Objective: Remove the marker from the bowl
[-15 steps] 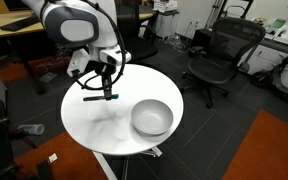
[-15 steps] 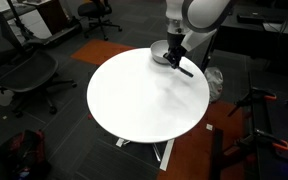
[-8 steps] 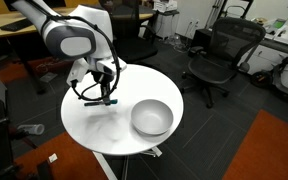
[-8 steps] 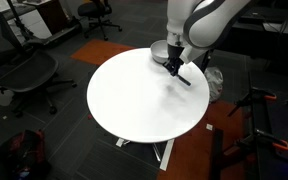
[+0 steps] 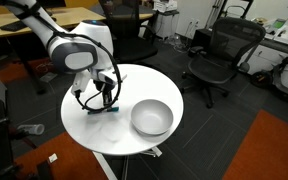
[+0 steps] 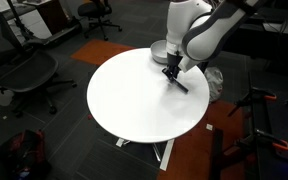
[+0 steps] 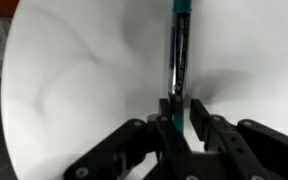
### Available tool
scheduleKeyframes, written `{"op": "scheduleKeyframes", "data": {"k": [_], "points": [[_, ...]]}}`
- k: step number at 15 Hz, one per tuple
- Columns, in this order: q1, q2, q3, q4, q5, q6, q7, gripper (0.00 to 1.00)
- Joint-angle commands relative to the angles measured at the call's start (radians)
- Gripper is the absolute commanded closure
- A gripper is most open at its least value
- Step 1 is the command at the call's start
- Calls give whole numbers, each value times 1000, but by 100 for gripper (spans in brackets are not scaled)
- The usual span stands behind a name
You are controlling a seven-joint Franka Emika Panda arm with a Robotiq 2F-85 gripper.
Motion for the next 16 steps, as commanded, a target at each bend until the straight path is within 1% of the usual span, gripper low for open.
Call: {"op": "scheduleKeyframes", "data": {"k": [1,2,3,6,7,11,16], "points": [[10,-8,-16,5,10,10,2,42],[14,-17,-20,-1,7,13,5,33],[15,-25,-23,-5,6,13,8,26],[7,-76,-13,-36,14,4,-11,2],[5,-101,-11,-51,13,-5,-16,0],[-6,-206,-1,-104,12,-68,-35,0],[-16,-338,4,-156,-8,-196,-33,0]]}}
